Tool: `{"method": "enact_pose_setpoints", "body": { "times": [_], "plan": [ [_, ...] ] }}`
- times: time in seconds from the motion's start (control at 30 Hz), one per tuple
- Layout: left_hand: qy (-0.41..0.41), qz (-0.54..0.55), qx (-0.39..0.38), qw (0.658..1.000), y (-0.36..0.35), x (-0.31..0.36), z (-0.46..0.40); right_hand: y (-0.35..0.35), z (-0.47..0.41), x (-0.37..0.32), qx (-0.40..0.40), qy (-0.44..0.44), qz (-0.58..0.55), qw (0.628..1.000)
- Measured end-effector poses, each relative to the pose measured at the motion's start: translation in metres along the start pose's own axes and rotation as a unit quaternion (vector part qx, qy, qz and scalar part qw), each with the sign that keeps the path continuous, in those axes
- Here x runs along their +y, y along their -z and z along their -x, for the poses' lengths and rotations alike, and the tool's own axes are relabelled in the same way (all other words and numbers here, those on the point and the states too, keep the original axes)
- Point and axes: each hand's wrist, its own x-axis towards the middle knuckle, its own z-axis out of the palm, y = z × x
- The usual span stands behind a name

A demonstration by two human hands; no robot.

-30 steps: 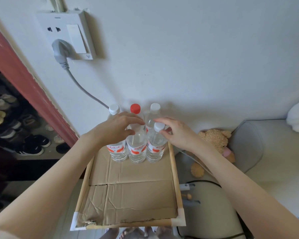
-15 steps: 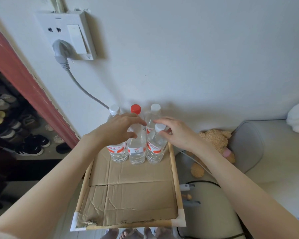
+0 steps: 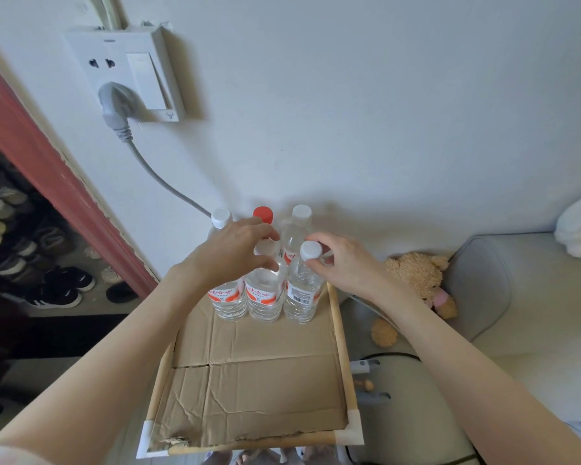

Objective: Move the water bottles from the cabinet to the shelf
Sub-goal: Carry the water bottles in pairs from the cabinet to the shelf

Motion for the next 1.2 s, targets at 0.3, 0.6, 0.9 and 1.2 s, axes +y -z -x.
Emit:
{"method": "enact_pose_setpoints", "body": {
  "times": [0.3,0.6,0.9,1.2],
  "plan": [
    [-0.012,0.001,-0.02,1.0,0.0,-0.002,-0.002,-0.005,-0.002,-0.006,0.048,-0.074,0.032,0.996],
    [-0.014,0.02,-0.005,1.0,-0.001,-0.007,0.001,-0.015,0.009,0.01,-0.003,-0.127,-0.064,0.99],
    [-0.007,0.043,0.084,0.996,-0.006,-0.006,0.009,-0.049,0.021,0.016,0.007,-0.146,-0.181,0.972],
    [0.013,0.053,0.096,0.994,-0.006,-0.008,0.003,-0.054,0.016,0.021,0.031,-0.142,-0.192,0.971]
  ]
}}
